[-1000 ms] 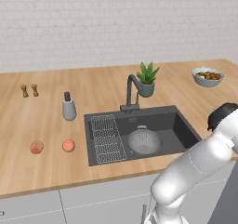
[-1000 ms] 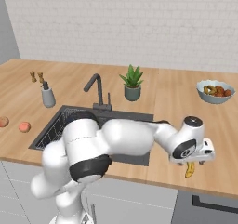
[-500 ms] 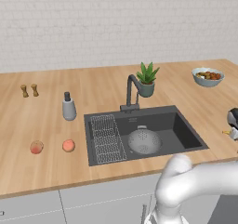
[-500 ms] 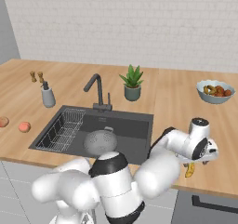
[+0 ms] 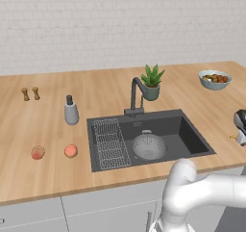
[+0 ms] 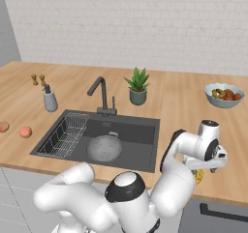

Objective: Put the colander in the sink, put the peach, banana, peach in the colander, and turn on the sink faucet and pour water over the colander.

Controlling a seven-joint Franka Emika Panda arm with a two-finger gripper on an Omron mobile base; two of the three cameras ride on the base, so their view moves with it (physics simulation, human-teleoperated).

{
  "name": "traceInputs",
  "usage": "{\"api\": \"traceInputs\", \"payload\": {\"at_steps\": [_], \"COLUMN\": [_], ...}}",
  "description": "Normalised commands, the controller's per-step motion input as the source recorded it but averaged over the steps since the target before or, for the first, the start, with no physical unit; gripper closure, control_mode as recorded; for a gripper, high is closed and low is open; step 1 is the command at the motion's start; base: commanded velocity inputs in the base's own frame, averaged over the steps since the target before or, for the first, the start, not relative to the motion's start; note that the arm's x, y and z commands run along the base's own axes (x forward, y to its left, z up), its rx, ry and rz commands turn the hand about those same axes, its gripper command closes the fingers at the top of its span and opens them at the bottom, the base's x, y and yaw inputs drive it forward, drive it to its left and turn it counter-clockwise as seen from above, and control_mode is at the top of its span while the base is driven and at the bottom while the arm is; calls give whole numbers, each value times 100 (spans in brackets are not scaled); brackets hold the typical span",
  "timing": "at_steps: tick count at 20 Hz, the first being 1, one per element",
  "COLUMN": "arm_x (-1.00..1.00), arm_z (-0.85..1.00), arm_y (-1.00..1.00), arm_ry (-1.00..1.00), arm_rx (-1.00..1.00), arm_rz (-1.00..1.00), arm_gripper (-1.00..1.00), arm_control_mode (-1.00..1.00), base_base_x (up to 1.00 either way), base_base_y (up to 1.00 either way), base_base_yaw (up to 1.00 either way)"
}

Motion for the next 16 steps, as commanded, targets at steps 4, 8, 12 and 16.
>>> {"api": "traceInputs", "payload": {"at_steps": [4,8,12,16], "arm_x": [-14,-3,0,0], "arm_z": [-45,-48,-43,7], "arm_y": [11,59,70,65], "arm_ry": [2,0,0,0], "arm_rx": [3,0,0,2], "arm_rz": [0,7,12,16], "arm_gripper": [100,100,100,100], "arm_control_mode": [-100,-100,-100,-100], "base_base_x": [0,0,0,0], "base_base_y": [0,0,0,0], "base_base_yaw": [0,0,0,0]}}
